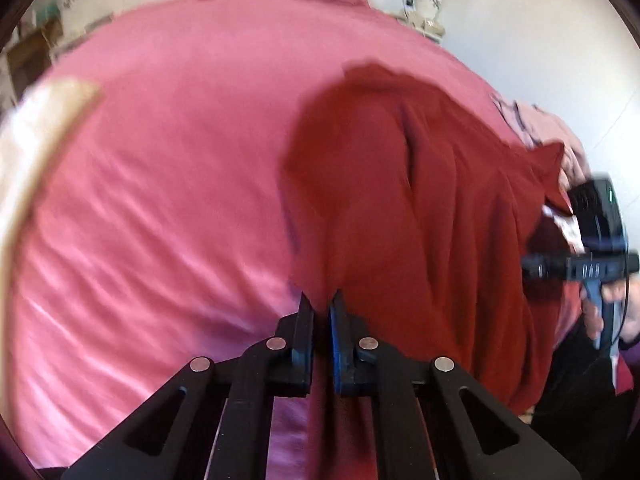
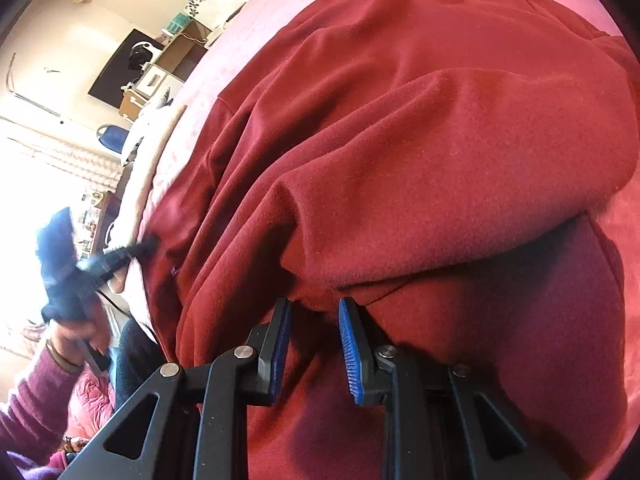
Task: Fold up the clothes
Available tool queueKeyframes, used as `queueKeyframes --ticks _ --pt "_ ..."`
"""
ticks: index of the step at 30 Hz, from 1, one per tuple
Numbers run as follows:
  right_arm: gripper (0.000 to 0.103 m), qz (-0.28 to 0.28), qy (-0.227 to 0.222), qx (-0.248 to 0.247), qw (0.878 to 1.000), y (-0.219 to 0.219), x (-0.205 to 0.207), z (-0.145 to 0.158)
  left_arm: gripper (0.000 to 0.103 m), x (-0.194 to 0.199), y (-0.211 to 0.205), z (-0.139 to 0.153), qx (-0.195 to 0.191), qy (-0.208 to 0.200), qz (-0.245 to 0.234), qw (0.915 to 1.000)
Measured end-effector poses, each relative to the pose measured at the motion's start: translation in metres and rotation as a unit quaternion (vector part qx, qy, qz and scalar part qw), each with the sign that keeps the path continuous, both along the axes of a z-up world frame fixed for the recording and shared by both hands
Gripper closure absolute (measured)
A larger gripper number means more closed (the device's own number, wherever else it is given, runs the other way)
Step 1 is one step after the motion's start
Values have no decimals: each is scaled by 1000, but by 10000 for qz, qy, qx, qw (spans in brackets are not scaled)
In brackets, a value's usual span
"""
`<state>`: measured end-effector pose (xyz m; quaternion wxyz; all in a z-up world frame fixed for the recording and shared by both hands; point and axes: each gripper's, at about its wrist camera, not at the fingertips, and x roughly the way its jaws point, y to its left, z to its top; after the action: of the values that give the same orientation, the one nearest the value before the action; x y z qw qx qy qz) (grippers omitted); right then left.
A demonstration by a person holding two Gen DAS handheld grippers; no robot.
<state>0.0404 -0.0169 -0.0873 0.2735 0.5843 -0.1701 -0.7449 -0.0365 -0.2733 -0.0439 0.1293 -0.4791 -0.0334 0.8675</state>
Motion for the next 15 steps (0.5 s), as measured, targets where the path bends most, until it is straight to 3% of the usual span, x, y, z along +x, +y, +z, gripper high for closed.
queueKeyframes --ticks 5,9,11,12,14,15 --pt "79 49 48 254 9997 -15 0 3 96 -27 -74 57 -285 572 1011 9928" --pt "79 64 63 391 9992 -22 -1 5 96 -54 -108 69 -857 668 1399 9842" --pt "79 86 93 466 9988 -26 -1 6 91 -67 -121 57 -1251 567 1539 9785" --pt "79 117 107 520 9985 -29 -1 6 89 -75 -123 45 -1472 423 1535 9762" --pt "79 207 133 652 9976 -34 -1 9 86 -90 -129 1 -1844 -647 1446 9700" --pt "79 248 170 682 9972 -35 -4 12 86 -95 -132 -23 -1968 -1300 1374 9620"
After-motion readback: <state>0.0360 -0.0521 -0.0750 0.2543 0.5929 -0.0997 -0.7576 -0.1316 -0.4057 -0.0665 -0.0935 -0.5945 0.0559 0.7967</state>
